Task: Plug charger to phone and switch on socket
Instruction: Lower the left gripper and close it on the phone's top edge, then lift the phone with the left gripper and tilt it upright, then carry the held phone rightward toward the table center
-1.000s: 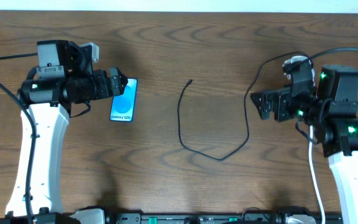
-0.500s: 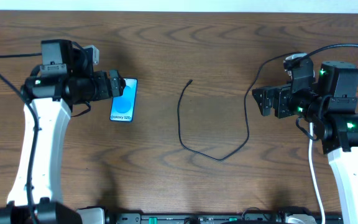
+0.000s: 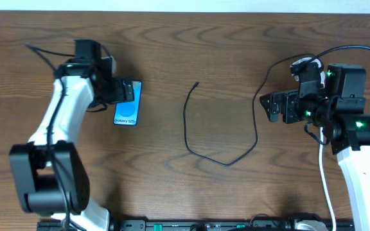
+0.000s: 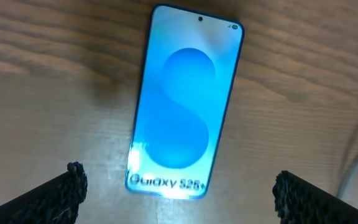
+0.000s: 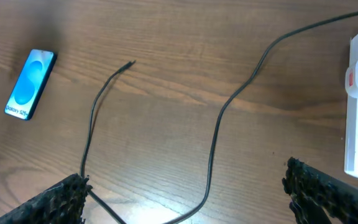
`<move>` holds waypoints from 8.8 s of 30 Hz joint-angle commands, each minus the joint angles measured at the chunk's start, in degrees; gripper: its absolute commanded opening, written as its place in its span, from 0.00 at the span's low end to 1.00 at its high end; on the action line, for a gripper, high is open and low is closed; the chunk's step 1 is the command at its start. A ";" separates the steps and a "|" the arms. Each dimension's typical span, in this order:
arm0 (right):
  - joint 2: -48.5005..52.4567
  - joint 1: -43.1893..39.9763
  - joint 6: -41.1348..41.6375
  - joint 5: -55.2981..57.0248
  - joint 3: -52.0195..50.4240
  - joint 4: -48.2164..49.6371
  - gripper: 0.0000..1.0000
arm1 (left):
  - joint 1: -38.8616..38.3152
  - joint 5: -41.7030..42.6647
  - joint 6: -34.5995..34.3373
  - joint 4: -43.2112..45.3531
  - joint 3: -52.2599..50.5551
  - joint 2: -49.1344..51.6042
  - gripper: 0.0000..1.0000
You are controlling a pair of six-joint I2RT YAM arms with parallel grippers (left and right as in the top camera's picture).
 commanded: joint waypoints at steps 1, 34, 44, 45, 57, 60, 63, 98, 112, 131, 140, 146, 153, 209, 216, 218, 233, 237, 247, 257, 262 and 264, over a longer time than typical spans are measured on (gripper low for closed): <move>0.46 0.20 -0.33 0.15 1.14 -0.26 0.99 | -1.44 -3.50 0.15 1.11 1.33 2.64 0.98; 0.52 0.20 -0.33 0.17 1.14 -1.01 0.99 | -4.52 -3.98 1.07 7.80 1.33 16.79 0.98; 0.52 0.20 -0.33 0.17 1.14 -1.09 0.99 | -5.07 -5.25 2.27 6.84 1.31 19.61 0.94; 0.52 0.20 -0.33 0.17 1.14 -1.09 0.99 | -5.16 -5.22 2.27 6.58 1.31 19.69 0.94; 0.57 0.20 -0.33 0.20 1.14 -1.11 0.99 | -5.73 -5.20 1.95 3.28 1.27 19.74 0.81; 0.61 0.20 -0.35 0.20 1.14 -1.11 0.99 | -5.75 -5.20 0.48 3.26 1.27 19.74 0.77; 0.68 0.20 -0.35 0.22 1.14 -1.11 0.99 | -5.75 -5.18 -0.37 3.30 1.27 19.74 0.76; 0.72 0.20 -0.33 0.44 1.14 -0.90 0.99 | -5.73 -2.49 -10.32 -6.62 4.09 5.27 0.74; 0.79 0.20 1.38 0.42 1.14 -0.90 0.99 | -5.73 4.74 -18.56 -10.40 4.09 4.96 0.74; 0.79 0.20 6.62 0.39 1.14 -0.94 0.99 | -5.73 18.12 -33.99 -11.58 4.07 4.96 0.70; 0.79 0.20 10.34 0.39 1.14 -0.92 0.99 | -5.73 26.08 -33.99 -11.58 4.07 4.96 0.69; 0.79 0.20 11.32 0.35 1.14 -0.96 0.99 | -5.73 29.16 -33.99 -11.56 4.07 4.96 0.69; 0.79 0.24 11.74 0.15 1.14 -1.44 0.99 | -5.73 29.20 -34.01 -11.58 4.07 4.96 0.69; 0.79 0.26 19.61 -0.09 1.14 -1.57 0.98 | -5.73 37.31 -45.99 -11.78 4.07 4.96 0.68; 0.79 0.72 23.10 -2.08 1.14 -0.76 0.97 | -5.73 37.75 -50.71 -11.78 4.07 4.96 0.68; 0.79 1.16 23.56 -2.25 1.14 -0.70 0.96 | -5.73 38.56 -51.58 -11.76 4.07 4.96 0.68; 0.87 3.21 25.86 -2.21 1.14 1.01 0.96 | -5.73 44.76 -52.41 -11.78 4.07 4.96 0.68; 0.92 3.19 25.86 -2.21 1.14 1.03 0.96 | -5.73 44.78 -52.43 -11.78 4.07 4.96 0.68; 1.53 3.21 25.86 -2.21 1.14 1.62 0.96 | -5.73 44.74 -52.43 -11.74 4.07 4.96 0.68; 1.53 3.26 27.19 -2.82 1.14 2.43 0.96 | -5.75 44.37 -61.72 -11.76 4.07 4.96 0.64; 1.53 3.26 27.19 -2.84 1.14 2.45 0.96 | -5.75 44.78 -64.06 -11.78 4.07 4.96 0.63; 1.53 3.26 27.19 -2.82 1.14 2.54 0.95 | -5.73 44.83 -64.67 -11.78 4.07 4.96 0.63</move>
